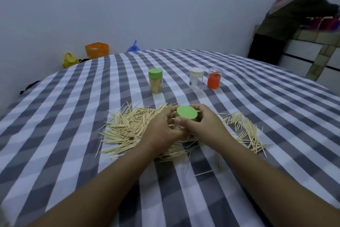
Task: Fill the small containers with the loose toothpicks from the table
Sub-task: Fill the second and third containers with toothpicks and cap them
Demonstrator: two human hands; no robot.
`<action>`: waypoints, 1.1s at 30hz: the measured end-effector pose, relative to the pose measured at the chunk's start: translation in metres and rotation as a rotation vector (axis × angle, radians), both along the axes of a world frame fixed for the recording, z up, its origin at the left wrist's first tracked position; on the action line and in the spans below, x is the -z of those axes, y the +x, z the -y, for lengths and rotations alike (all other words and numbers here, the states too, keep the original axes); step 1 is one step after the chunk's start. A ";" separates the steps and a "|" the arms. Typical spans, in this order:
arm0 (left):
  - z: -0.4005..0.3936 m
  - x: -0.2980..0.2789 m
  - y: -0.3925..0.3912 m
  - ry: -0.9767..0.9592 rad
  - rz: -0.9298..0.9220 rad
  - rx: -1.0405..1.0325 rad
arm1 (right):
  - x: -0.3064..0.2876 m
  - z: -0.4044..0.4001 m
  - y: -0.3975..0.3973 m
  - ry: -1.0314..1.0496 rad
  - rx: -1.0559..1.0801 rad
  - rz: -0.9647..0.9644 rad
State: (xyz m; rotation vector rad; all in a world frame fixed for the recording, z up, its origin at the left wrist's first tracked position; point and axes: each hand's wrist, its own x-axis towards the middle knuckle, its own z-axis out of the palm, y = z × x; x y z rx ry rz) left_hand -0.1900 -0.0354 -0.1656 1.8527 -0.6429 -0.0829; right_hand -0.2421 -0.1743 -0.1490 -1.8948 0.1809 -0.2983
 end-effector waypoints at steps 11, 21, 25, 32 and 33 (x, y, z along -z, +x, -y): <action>0.004 0.014 -0.002 -0.038 0.130 -0.063 | 0.003 -0.003 -0.005 -0.162 0.073 0.119; 0.001 0.008 0.005 -0.117 -0.049 0.073 | -0.003 0.007 -0.001 -0.169 -0.054 0.108; 0.002 0.008 0.008 -0.114 -0.056 0.107 | -0.007 0.011 0.000 -0.224 -0.132 0.050; 0.000 0.007 0.004 -0.024 0.075 0.049 | -0.003 0.005 0.002 -0.094 -0.033 0.020; 0.001 0.007 0.004 -0.017 0.082 0.047 | -0.002 0.004 0.002 -0.092 -0.012 0.029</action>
